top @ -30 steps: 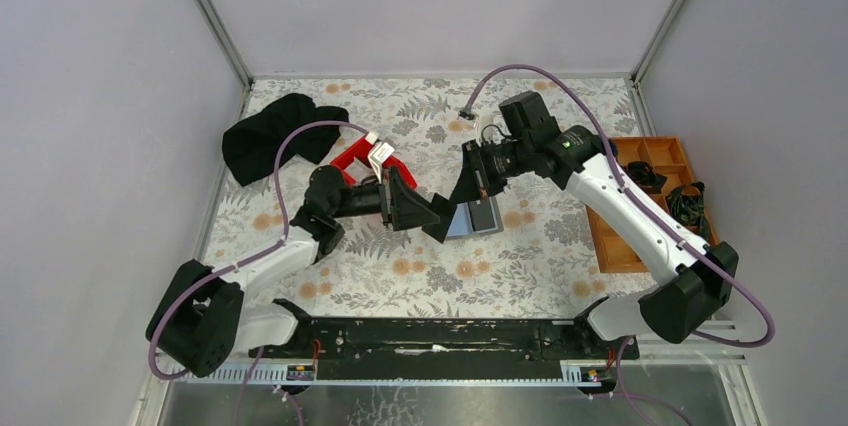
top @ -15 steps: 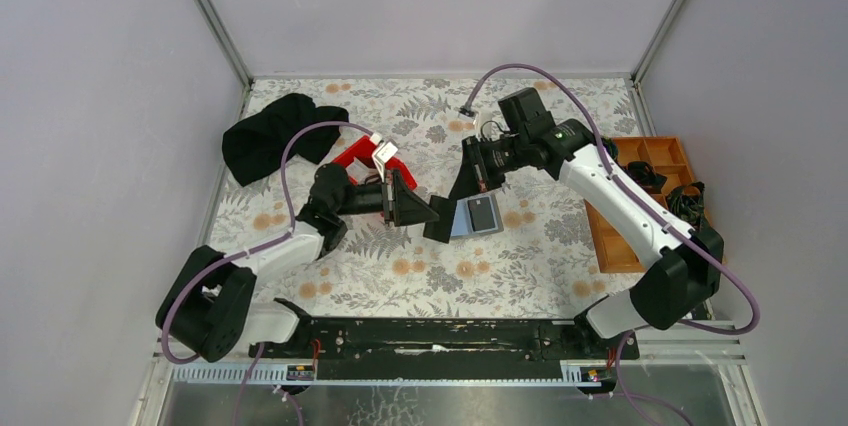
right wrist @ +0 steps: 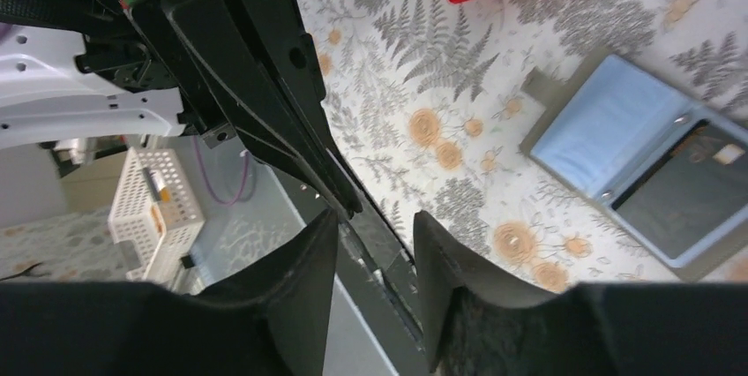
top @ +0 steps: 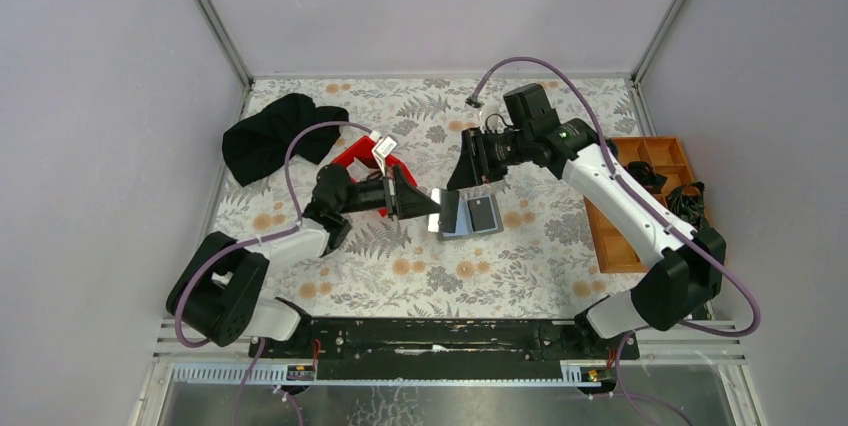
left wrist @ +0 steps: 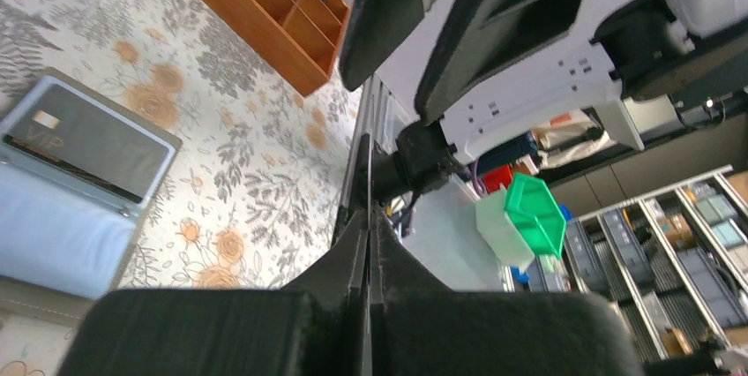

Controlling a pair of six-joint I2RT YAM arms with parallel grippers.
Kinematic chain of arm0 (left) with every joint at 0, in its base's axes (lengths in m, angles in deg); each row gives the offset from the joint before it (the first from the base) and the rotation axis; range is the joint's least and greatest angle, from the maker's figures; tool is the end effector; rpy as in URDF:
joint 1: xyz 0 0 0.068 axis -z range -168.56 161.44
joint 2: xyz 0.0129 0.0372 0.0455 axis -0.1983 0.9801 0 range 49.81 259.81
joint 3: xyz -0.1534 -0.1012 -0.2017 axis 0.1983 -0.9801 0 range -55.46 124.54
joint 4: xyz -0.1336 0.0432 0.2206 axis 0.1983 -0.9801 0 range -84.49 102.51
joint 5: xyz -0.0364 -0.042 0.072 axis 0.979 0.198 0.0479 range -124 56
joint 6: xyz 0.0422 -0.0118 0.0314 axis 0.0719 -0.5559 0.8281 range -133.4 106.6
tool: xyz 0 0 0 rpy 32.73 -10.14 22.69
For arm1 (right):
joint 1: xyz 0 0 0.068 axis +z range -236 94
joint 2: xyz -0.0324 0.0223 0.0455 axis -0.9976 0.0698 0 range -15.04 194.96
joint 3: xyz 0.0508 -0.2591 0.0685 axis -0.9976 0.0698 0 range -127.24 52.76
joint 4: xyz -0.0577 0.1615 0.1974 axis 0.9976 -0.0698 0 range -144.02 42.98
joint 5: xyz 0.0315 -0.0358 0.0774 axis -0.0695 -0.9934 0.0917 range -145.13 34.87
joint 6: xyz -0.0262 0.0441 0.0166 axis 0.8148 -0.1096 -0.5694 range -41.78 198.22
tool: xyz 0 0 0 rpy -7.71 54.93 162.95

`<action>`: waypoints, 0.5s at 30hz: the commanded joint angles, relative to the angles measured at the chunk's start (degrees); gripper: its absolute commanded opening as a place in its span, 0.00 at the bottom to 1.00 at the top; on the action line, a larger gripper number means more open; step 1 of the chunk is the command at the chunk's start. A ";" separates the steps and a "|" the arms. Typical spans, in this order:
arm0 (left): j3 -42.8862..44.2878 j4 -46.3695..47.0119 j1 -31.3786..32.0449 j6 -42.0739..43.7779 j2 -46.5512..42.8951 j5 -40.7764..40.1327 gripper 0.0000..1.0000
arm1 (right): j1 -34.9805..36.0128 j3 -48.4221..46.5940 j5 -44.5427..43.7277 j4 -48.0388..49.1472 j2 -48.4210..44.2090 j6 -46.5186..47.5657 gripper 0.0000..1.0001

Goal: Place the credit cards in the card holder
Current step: Pick up the credit card from the storage box.

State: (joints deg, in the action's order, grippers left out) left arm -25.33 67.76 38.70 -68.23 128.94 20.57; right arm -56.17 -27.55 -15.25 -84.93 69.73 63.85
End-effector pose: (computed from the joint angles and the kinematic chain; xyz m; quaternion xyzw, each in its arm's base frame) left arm 0.2270 -0.1496 0.2375 0.1901 0.6575 -0.6654 0.2981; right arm 0.2660 0.1789 0.3489 -0.2521 0.8337 0.4319 0.2343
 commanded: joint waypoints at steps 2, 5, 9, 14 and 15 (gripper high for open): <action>-1.41 5.55 -0.37 -3.27 0.88 -10.38 0.00 | -0.26 2.78 -6.72 8.07 -6.60 -2.76 0.46; -2.18 6.61 -0.30 -5.35 1.42 -14.99 0.00 | -0.21 5.62 -10.92 10.54 -8.43 -3.87 0.47; -2.89 7.62 -0.05 -7.95 1.88 -20.63 0.00 | -0.29 9.87 -13.49 14.08 -10.21 -5.59 0.47; -2.55 10.62 0.99 -10.90 3.72 -22.75 0.00 | -0.29 15.07 -13.25 19.30 -11.32 -8.04 0.46; -2.52 11.12 1.22 -11.40 4.12 -22.95 0.00 | -0.29 15.93 -13.25 20.38 -11.56 -8.35 0.46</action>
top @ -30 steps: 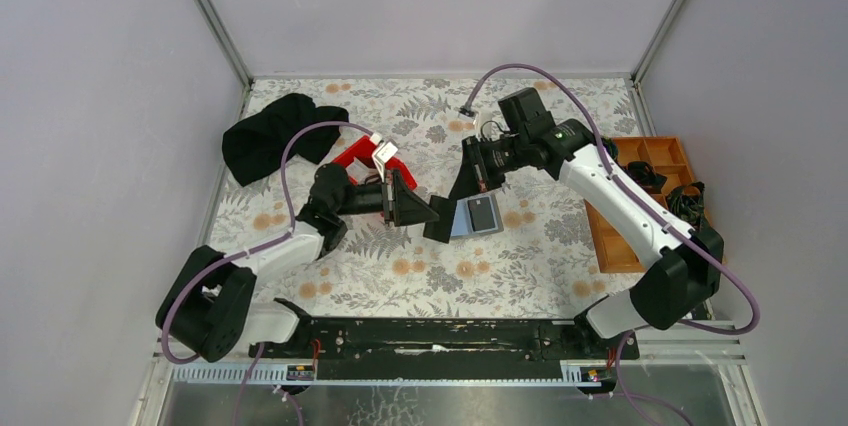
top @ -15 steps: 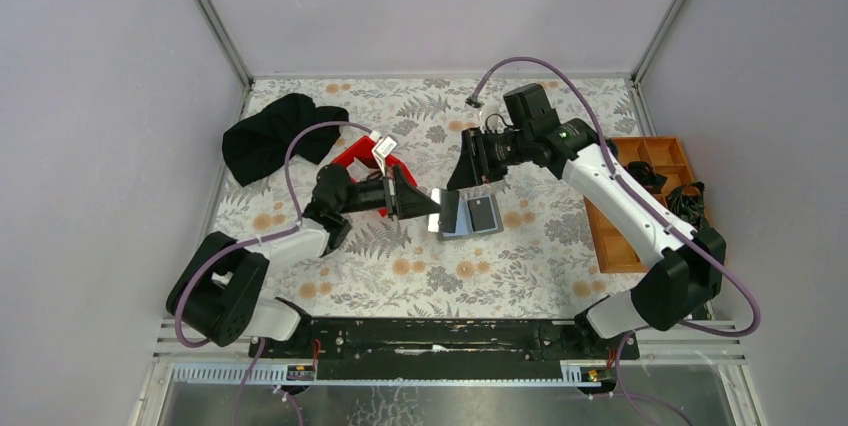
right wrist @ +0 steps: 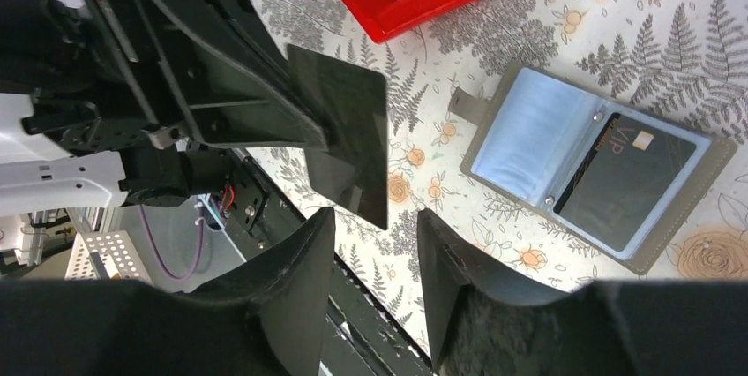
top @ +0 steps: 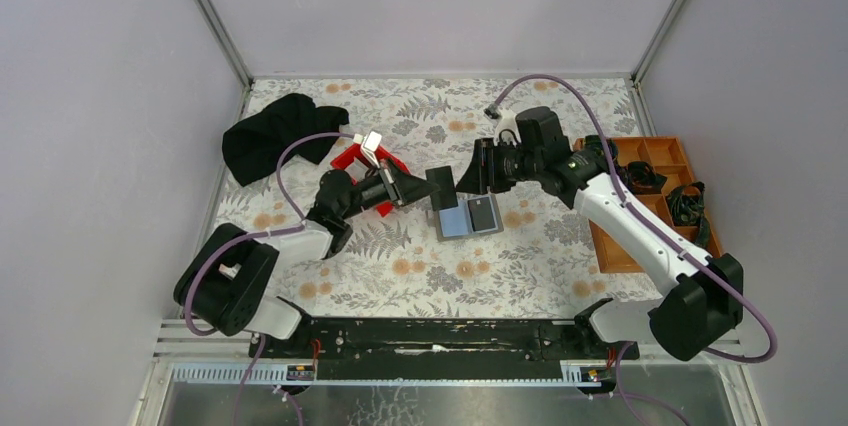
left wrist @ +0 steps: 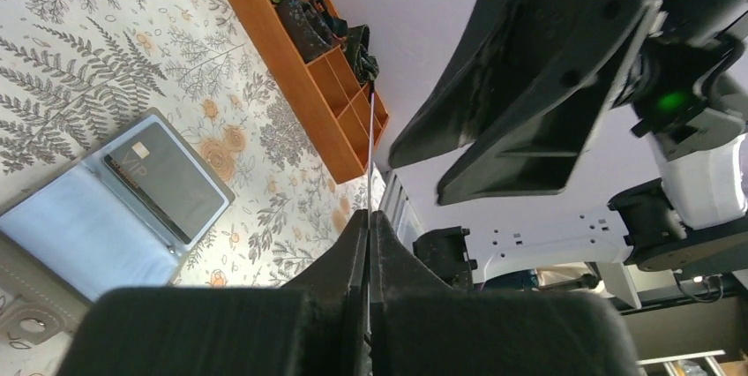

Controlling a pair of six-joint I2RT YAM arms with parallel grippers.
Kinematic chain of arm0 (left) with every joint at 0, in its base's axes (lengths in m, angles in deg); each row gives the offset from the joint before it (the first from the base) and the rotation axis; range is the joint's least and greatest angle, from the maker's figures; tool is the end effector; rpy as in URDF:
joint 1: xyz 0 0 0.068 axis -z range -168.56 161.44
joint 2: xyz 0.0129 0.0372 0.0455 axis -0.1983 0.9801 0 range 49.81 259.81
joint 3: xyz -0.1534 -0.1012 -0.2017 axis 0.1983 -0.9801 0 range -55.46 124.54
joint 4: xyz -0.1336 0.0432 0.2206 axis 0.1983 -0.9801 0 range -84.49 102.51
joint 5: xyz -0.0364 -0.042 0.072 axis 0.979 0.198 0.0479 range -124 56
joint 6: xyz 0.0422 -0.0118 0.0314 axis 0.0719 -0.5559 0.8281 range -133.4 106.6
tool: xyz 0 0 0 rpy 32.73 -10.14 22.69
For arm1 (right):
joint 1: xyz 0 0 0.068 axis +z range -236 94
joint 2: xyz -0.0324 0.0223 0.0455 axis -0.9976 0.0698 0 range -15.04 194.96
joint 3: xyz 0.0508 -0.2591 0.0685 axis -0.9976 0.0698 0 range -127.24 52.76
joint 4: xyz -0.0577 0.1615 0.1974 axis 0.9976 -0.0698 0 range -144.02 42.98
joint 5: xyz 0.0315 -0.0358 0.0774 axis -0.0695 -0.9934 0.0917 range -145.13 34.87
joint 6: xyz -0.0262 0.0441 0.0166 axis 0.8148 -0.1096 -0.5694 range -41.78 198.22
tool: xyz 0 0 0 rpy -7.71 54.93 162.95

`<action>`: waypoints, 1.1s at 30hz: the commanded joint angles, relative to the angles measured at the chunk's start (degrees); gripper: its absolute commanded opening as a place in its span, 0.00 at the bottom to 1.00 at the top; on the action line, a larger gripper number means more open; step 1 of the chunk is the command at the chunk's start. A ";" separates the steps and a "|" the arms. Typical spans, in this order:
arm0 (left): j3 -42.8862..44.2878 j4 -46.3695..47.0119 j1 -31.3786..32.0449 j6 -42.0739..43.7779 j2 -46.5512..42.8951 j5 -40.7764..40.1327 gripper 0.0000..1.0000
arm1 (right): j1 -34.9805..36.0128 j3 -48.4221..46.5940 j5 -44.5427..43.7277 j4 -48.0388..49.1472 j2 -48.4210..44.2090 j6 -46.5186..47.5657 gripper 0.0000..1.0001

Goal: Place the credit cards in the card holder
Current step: Pick up the credit card from the storage box.

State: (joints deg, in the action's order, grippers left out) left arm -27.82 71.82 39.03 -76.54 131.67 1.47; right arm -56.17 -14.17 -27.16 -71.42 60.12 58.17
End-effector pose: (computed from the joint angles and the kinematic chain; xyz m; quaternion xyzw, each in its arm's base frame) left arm 0.2361 -0.1467 0.2203 0.0177 0.6809 -0.6445 0.3474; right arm 0.2453 0.1599 0.3361 -0.1881 0.8383 0.3886 0.3330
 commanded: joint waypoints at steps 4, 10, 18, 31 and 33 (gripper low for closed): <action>0.04 9.33 1.75 -5.04 2.72 -4.52 0.00 | -0.29 5.13 -1.07 10.31 -2.23 -3.77 0.45; 0.31 11.28 2.39 -6.44 4.10 -4.42 0.00 | -0.42 5.94 -0.29 13.00 -1.35 -4.67 0.45; -0.12 17.86 2.46 -10.46 6.85 -3.85 0.00 | -1.33 7.54 2.10 15.28 -0.16 -5.77 0.44; 0.93 24.96 2.50 -15.28 12.24 -1.66 0.00 | -3.77 10.63 10.65 21.83 1.21 -10.13 0.15; 1.10 26.22 2.46 -16.13 13.03 -1.58 0.00 | -3.88 10.87 11.48 22.51 1.78 -10.63 0.15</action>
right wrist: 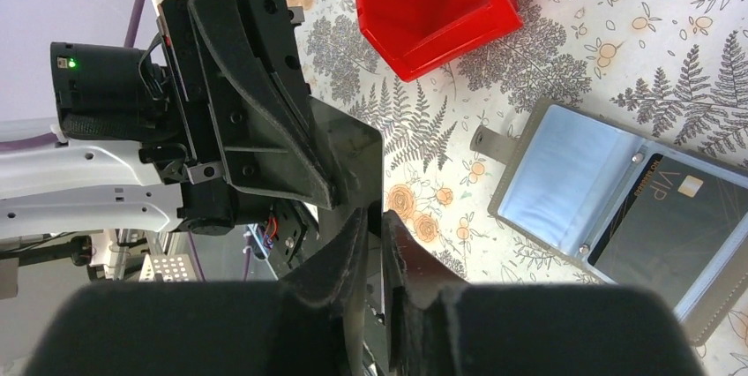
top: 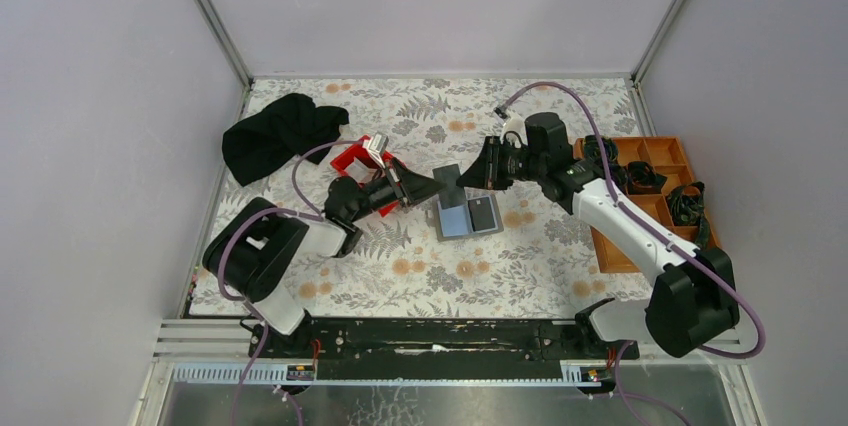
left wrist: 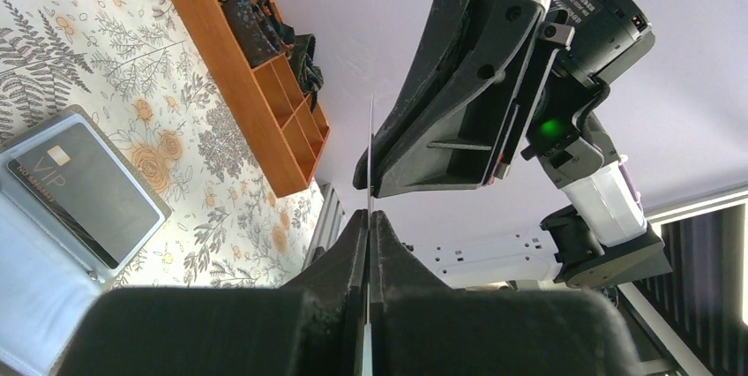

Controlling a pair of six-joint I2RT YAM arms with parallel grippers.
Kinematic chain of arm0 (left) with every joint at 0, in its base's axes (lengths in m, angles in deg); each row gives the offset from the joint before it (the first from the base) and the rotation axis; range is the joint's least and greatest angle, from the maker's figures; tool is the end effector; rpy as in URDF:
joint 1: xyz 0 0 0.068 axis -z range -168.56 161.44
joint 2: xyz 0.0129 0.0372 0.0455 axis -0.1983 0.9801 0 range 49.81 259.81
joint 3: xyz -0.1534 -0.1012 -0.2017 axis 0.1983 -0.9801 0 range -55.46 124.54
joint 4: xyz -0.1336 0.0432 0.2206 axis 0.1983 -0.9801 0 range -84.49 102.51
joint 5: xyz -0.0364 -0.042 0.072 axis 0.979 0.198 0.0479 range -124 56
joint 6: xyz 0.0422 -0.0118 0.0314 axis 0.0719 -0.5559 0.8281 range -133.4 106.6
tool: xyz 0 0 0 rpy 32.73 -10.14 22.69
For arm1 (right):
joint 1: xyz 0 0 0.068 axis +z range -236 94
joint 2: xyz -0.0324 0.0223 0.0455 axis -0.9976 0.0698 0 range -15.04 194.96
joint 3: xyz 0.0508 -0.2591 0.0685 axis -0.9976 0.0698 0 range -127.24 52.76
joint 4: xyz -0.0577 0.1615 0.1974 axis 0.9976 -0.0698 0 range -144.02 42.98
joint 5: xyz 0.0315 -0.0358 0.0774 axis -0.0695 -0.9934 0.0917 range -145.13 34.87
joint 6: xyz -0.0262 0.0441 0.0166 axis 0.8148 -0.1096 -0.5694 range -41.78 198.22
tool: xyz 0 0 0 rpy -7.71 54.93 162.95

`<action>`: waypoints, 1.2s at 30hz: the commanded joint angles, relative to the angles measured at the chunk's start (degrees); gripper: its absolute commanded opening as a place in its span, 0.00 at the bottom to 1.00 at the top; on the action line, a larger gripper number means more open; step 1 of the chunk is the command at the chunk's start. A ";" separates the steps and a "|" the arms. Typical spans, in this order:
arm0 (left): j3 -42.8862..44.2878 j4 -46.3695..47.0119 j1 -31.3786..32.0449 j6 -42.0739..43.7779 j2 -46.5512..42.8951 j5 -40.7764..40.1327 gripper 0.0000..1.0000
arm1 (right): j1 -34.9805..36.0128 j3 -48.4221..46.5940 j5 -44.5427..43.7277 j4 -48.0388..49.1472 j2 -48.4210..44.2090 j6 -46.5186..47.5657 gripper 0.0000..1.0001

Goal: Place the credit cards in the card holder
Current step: Pick up the credit card from the storage box.

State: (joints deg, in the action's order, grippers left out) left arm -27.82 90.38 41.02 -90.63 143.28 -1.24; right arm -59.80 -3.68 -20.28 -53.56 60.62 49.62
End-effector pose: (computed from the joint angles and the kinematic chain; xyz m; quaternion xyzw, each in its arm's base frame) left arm 0.2451 -0.1613 0.1997 -0.0433 0.6407 -0.7045 0.3021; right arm 0.2591 0.1502 0.3004 -0.1423 0.8112 0.4586 0.3337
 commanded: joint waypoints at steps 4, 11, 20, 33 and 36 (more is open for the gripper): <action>1.69 8.94 0.52 -3.07 2.50 1.50 0.00 | -0.34 1.22 6.19 6.80 1.89 -3.55 0.15; 2.59 10.28 0.48 -4.25 3.83 1.95 0.00 | -0.52 0.98 7.69 7.62 2.38 -4.20 0.05; 2.84 11.44 0.44 -7.87 6.84 1.05 0.32 | -0.67 1.13 9.46 8.21 1.75 -4.97 0.00; -1.60 -1.34 0.15 -0.30 0.14 -6.10 0.48 | -2.54 1.88 7.58 3.70 -0.21 -2.07 0.00; -2.77 -6.75 -0.13 2.26 -2.40 -8.58 0.48 | -3.27 1.90 6.34 2.02 -0.42 -0.75 0.00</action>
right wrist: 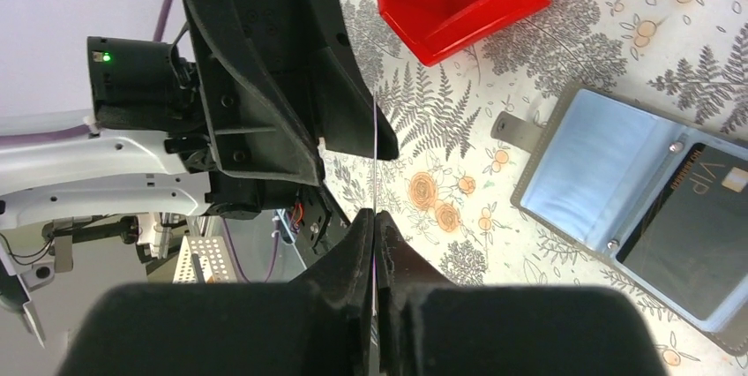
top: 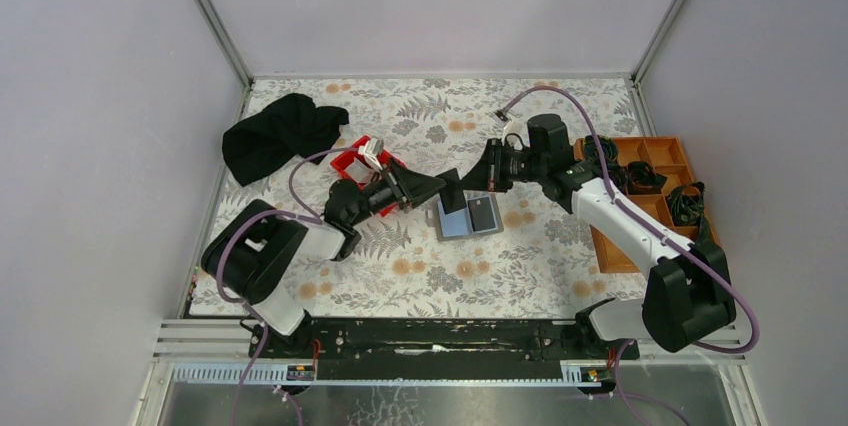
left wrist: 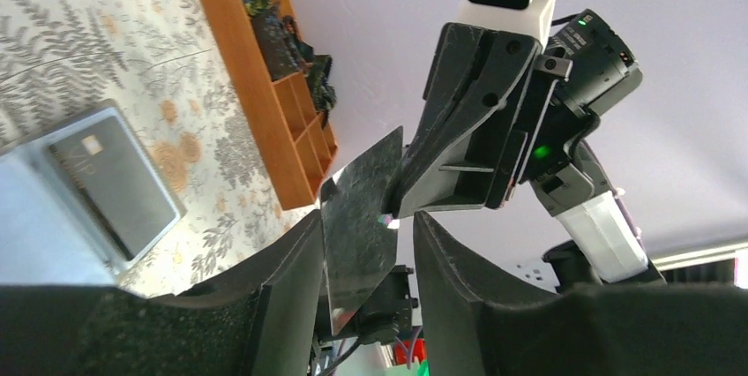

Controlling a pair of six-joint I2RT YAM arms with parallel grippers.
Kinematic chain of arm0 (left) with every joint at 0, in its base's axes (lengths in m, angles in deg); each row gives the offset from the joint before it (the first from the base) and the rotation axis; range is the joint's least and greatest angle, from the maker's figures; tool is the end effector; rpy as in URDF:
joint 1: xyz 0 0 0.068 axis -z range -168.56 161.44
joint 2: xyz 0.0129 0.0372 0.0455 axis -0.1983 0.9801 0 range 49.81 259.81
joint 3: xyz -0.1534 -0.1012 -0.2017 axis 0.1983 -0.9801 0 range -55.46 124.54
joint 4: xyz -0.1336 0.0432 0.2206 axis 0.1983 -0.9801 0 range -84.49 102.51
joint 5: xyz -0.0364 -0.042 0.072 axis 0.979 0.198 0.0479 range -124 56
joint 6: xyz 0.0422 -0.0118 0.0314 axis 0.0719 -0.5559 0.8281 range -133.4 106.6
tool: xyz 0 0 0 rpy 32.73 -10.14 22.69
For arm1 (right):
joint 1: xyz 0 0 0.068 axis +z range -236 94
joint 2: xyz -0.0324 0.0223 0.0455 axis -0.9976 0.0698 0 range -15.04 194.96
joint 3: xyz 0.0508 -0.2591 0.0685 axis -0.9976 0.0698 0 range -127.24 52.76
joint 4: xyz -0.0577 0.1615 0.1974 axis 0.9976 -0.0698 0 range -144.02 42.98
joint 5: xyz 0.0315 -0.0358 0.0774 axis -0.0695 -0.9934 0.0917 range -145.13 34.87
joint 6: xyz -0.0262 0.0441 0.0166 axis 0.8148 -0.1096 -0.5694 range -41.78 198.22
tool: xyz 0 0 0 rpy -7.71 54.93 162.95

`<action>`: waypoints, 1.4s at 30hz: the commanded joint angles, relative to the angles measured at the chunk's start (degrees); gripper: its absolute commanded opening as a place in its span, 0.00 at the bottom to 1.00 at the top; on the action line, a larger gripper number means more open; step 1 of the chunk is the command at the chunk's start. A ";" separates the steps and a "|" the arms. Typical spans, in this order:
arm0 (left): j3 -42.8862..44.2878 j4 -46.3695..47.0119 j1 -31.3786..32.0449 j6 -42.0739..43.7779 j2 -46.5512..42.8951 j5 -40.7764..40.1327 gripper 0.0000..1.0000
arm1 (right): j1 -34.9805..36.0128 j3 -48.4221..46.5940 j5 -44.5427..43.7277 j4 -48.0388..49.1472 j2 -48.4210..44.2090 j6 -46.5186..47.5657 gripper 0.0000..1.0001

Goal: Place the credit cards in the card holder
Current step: Pick up the credit card from the storage box, then insert the credit card into the card holder.

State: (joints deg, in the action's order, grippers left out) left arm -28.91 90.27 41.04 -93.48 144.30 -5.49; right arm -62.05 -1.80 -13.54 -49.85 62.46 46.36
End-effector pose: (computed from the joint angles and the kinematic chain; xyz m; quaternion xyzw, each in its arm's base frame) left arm 0.2456 -0.1591 0.1901 -0.0958 0.6449 -0.6975 0.2973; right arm 0.2669 0.1444 0.2872 -0.1337 0.8029 0.4983 0.2985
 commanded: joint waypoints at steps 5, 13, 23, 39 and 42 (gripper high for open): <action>-0.36 -27.05 0.25 14.85 -10.36 -9.96 0.48 | -2.36 0.53 -3.42 -4.63 -1.85 4.66 0.00; 6.26 -52.14 5.27 27.42 -13.29 -17.71 0.37 | -3.42 1.62 -7.04 -7.71 2.95 6.81 0.00; 10.55 -61.57 10.32 32.46 -9.79 -22.16 0.19 | -3.55 1.96 -11.02 -8.43 6.36 7.67 0.00; 15.10 -66.15 13.00 35.15 -3.03 -23.50 0.16 | -3.42 2.57 -14.92 -4.50 11.09 8.77 0.00; 15.56 -66.97 13.05 35.41 -2.28 -24.06 0.16 | -3.42 2.36 -15.29 -3.92 11.98 8.99 0.00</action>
State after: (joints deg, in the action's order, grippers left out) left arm -15.12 25.00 53.81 -59.90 141.05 -27.65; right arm -65.40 1.02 -27.55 -56.60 73.67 54.08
